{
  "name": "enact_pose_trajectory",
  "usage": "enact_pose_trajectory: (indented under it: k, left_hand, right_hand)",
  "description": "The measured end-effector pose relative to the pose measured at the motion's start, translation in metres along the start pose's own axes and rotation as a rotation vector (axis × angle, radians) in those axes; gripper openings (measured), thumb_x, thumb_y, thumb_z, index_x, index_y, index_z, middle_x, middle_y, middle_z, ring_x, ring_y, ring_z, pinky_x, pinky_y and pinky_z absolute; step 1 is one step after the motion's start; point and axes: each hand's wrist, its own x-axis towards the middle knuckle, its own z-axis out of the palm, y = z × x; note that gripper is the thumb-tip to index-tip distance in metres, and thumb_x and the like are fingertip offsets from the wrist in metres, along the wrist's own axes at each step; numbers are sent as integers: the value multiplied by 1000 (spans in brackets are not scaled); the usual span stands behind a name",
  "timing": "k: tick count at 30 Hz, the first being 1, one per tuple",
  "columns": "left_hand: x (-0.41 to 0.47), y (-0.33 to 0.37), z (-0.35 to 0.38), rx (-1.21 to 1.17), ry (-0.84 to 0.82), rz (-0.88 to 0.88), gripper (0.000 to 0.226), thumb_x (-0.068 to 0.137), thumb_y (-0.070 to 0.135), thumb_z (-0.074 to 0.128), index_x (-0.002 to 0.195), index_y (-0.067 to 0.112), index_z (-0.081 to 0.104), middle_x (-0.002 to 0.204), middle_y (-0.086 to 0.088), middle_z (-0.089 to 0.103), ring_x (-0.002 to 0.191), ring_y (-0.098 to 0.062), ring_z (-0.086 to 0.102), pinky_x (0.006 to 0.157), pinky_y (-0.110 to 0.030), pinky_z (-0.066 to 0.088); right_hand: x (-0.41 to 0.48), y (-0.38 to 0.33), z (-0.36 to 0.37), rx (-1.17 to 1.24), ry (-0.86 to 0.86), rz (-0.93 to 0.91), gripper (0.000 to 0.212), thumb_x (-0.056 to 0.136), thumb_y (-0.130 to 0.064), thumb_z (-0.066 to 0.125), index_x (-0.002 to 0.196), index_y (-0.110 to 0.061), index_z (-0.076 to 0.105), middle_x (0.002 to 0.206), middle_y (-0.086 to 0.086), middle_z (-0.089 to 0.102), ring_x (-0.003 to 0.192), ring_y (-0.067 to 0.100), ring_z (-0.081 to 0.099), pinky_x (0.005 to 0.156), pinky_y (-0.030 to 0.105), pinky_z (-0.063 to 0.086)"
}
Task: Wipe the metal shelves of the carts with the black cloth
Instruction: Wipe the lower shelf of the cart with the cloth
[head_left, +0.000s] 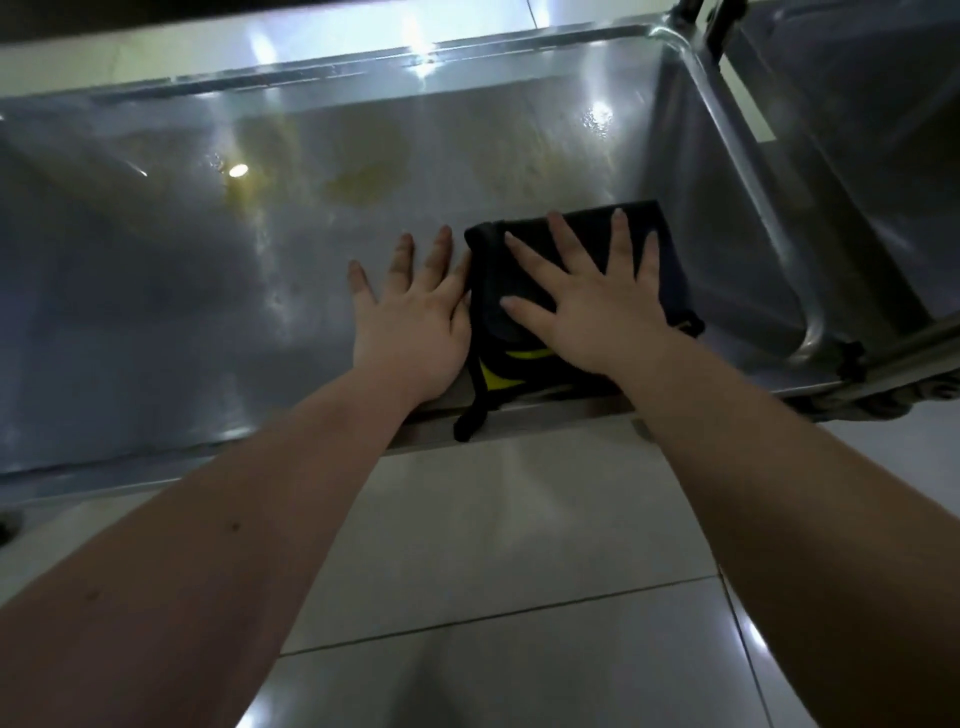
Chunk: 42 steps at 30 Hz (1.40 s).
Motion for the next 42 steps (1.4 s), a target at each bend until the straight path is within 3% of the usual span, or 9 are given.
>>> enact_pose_trajectory:
  k: [10,15,22,26,29,34,42]
  left_hand:
    - [-1,-1,1,-69,63,-87,63,102,51,17,157,32,-4,166,4,-6,152,-26,-8,117,-62,-6]
    - [2,-4,2,24,-27,-105,72,95,60,9,156,30,-13,165,-3,-16,149,-40,-13,113,-70,-5]
    - [0,1,2,14,18,-117,69,97,57,7,157,28,-8,166,-3,-11,150,-39,-10,115,-68,-3]
    - [2,1,4,13,35,-115,67,98,56,10,157,29,-6,166,-3,-8,150,-39,-7,115,-67,-2]
    - [3,1,5,18,41,-112,66,99,55,11,158,30,-4,166,-2,-6,150,-39,-5,115,-68,0]
    - [5,1,3,2,8,-132,63,100,53,11,157,33,-7,166,2,-10,151,-35,-9,115,-66,-4]
    - [-1,2,2,14,35,-135,62,100,50,13,157,32,-4,166,1,-6,151,-36,-5,116,-65,-1]
  right_hand:
    - [112,1,-35,69,11,60,66,91,-76,19,150,-56,-3,165,-11,-13,146,42,-20,114,63,-16]
    - [40,13,-14,77,15,-3,67,90,-78,19,149,-57,-6,164,-13,-14,147,40,-21,115,61,-15]
    - [-73,34,8,21,-92,32,65,83,-79,4,137,-63,-28,157,-19,-32,144,36,-31,115,58,-18]
    - [-21,31,1,13,10,-9,68,80,-84,3,142,-63,-17,162,-16,-20,146,39,-23,114,60,-18]
    - [56,28,-14,34,17,24,66,88,-80,17,147,-60,-5,164,-14,-14,147,40,-21,114,61,-17]
    - [128,16,-36,73,-19,42,69,90,-78,20,151,-55,-2,165,-9,-12,146,43,-20,113,65,-15]
    - [12,35,-6,84,14,35,67,89,-78,15,149,-57,-6,163,-13,-15,146,39,-22,114,61,-17]
